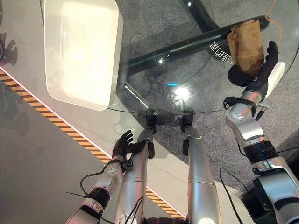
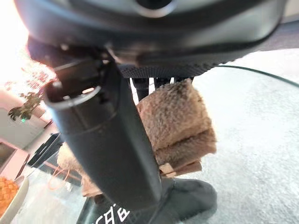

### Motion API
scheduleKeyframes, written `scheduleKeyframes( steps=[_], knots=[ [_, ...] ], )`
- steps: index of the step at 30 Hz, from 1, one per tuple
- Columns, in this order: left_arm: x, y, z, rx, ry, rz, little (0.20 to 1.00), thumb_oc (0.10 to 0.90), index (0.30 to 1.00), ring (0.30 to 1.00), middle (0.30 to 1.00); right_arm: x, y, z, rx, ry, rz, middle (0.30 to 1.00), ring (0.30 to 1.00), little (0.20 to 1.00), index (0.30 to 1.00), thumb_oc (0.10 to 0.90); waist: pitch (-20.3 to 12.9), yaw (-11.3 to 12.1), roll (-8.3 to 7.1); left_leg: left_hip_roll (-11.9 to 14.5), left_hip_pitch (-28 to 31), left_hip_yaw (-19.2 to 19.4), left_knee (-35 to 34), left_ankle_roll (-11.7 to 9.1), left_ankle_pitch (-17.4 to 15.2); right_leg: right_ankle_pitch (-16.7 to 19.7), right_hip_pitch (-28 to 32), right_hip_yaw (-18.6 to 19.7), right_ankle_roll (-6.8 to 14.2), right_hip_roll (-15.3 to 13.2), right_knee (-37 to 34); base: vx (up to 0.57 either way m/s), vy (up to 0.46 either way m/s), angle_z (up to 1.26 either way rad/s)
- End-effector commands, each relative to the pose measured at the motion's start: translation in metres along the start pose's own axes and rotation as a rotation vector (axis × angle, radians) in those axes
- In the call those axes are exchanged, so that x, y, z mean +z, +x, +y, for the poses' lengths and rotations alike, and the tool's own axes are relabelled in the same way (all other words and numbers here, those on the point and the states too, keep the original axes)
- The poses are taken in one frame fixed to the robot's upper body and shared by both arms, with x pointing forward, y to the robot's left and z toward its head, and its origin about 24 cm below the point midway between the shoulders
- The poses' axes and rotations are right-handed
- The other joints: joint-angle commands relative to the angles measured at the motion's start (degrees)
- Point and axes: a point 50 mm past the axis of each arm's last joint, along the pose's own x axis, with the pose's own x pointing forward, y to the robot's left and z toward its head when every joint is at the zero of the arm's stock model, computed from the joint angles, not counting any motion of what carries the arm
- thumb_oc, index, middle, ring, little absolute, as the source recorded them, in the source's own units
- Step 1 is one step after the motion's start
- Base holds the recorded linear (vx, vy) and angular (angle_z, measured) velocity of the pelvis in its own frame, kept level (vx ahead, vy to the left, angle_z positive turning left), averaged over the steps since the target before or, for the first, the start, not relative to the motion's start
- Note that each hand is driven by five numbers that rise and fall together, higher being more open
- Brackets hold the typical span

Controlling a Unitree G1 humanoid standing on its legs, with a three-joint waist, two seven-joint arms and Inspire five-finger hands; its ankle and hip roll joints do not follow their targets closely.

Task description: Wipe the table with a cloth and put it in the basket.

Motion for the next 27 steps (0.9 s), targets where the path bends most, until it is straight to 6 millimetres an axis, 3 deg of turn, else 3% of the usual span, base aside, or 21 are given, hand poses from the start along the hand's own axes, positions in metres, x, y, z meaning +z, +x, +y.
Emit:
scheduleKeyframes(
  steps=[1,5,9,15,16,19,27],
  knots=[
    [-0.051,-0.021,0.009,0.041,0.020,0.163,0.900,0.800,0.900,0.900,0.900,0.018,0.015,-0.016,-0.022,0.008,-0.088,0.900,0.900,0.900,0.900,0.800,-1.19,-0.23,2.59,-2.59,-3.84,-2.23,5.73,0.33,-4.49,2.42,-2.07,-3.41,0.14,1.96,-0.85,0.00,0.000,0.00],
    [-0.049,-0.021,0.010,0.042,0.021,0.157,0.900,0.800,0.900,0.900,0.900,0.015,0.020,-0.018,-0.030,-0.015,-0.042,0.900,0.900,0.900,0.900,0.800,-1.19,-0.03,2.68,-2.75,-4.70,-2.41,5.99,0.27,-4.41,2.52,-2.86,-3.43,0.19,1.99,-0.57,0.00,0.003,0.02],
    [-0.046,-0.019,0.012,0.043,0.021,0.148,0.900,0.800,0.900,0.900,0.900,-0.003,0.029,-0.021,-0.046,-0.085,0.121,0.900,0.900,0.900,0.900,0.800,-1.19,0.39,2.81,-2.80,-5.74,-2.69,6.09,0.19,-4.33,2.78,-4.05,-3.56,0.20,1.81,-0.35,0.00,0.000,0.00],
    [-0.044,-0.019,0.012,0.040,0.011,0.138,0.900,0.800,0.900,0.900,0.900,-0.012,0.033,-0.020,0.004,-0.106,0.186,0.900,0.900,0.900,0.900,0.800,-1.19,0.63,2.85,-2.89,-5.94,-2.66,5.58,0.16,-4.03,2.99,-4.08,-3.79,0.11,2.09,-1.00,0.00,0.002,0.01],
    [-0.045,-0.019,0.012,0.039,0.011,0.136,0.900,0.800,0.900,0.900,0.900,-0.013,0.033,-0.019,0.019,-0.103,0.195,0.627,0.627,0.582,0.627,0.482,-1.19,0.69,2.82,-2.89,-5.93,-2.68,5.41,0.12,-3.90,3.07,-4.01,-3.90,0.12,2.09,-1.19,0.00,0.000,0.00],
    [-0.045,-0.020,0.013,0.035,0.009,0.129,0.900,0.800,0.900,0.900,0.900,-0.013,0.034,-0.017,0.050,-0.103,0.197,0.300,0.300,0.200,0.300,0.100,-1.19,0.74,2.80,-2.88,-5.94,-2.69,5.32,-0.08,-3.85,3.15,-3.96,-3.93,0.16,2.15,-1.37,0.00,0.000,0.00],
    [-0.045,-0.020,0.010,0.031,0.002,0.118,0.900,0.800,0.900,0.900,0.900,-0.015,0.032,-0.014,0.098,-0.087,0.199,0.300,0.300,0.200,0.300,0.100,-1.19,0.77,2.75,-2.87,-5.57,-2.65,4.82,-0.10,-3.89,3.07,-3.65,-3.94,0.23,2.33,-1.75,0.00,0.000,0.00]
  ],
)
